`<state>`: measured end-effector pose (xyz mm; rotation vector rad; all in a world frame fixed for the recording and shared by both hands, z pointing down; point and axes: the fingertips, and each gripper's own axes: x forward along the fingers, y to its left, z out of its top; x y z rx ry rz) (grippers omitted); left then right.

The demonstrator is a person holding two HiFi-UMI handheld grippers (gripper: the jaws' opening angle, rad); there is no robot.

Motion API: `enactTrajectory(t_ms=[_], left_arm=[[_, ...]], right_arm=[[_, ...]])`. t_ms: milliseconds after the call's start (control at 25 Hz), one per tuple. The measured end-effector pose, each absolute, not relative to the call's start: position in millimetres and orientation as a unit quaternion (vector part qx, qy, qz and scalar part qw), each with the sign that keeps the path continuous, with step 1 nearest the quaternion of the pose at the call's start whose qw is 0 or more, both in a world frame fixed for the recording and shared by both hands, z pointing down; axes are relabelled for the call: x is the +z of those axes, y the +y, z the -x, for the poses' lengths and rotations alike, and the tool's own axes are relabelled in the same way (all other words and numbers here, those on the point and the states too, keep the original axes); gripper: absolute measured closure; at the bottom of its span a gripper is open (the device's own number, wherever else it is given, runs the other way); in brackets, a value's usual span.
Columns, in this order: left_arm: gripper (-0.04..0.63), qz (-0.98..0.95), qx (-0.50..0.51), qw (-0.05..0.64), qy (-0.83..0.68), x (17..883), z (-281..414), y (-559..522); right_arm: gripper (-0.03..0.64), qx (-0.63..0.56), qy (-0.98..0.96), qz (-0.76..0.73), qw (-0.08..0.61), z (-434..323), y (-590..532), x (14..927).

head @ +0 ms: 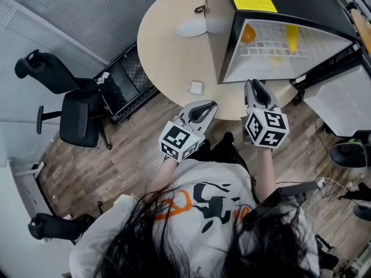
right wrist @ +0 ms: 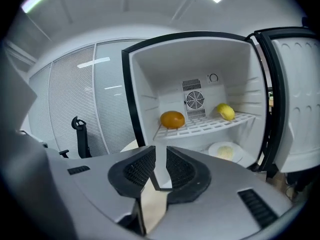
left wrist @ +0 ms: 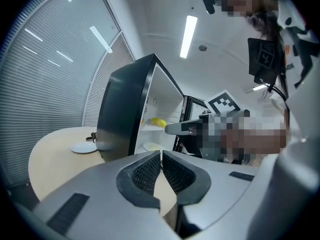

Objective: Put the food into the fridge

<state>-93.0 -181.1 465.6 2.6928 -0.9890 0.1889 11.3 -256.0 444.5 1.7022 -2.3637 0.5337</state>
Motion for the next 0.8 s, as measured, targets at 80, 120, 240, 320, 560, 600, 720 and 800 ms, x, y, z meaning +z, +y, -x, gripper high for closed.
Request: enactTrajectory(t_ms=[80,120,240,320,560,600,720,800], left_arm=[[0.584,-0.929,0.064,0.138,-0.337,469.3,95.9,-177.2],[0.584,-0.930,0.063,0.140,-0.335,470.7,96.4,-175.1],[0.584,-0.931,0.060,0.145,-0.328,472.8,95.4,-169.0],[0.584,-0.932,0.059,0.147,-0.327,473.8,94.3,-167.2],[0.584,-0.932,0.060,0.150,-0.323,477.4,84.5,-165.1],[0.584,-0.933,0.060,0.151,-0.323,477.7,82.2,-164.2],[0.584,-0.932,0.064,0.155,-0.322,482.6,73.2,-156.6],[0.584,-0.932,0.069,0.158,-0.320,485.4,64.2,-150.5]], right_arm=[[0.543,0.191,-0.789,-0.576,0.092,-10.4,-244.7,452.0],[0.546,0.196,-0.787,-0.578,0.094,-10.5,-238.9,455.4],[0.552,0.207,-0.778,-0.584,0.102,-13.7,-224.3,463.6],[0.554,0.211,-0.775,-0.587,0.105,-15.5,-219.0,466.9],[0.560,0.225,-0.768,-0.589,0.109,-25.4,-201.5,476.4],[0.560,0.227,-0.767,-0.590,0.108,-28.0,-197.9,478.3],[0.563,0.238,-0.763,-0.591,0.109,-37.5,-181.4,486.0],[0.566,0.244,-0.759,-0.593,0.110,-47.2,-168.2,489.0]])
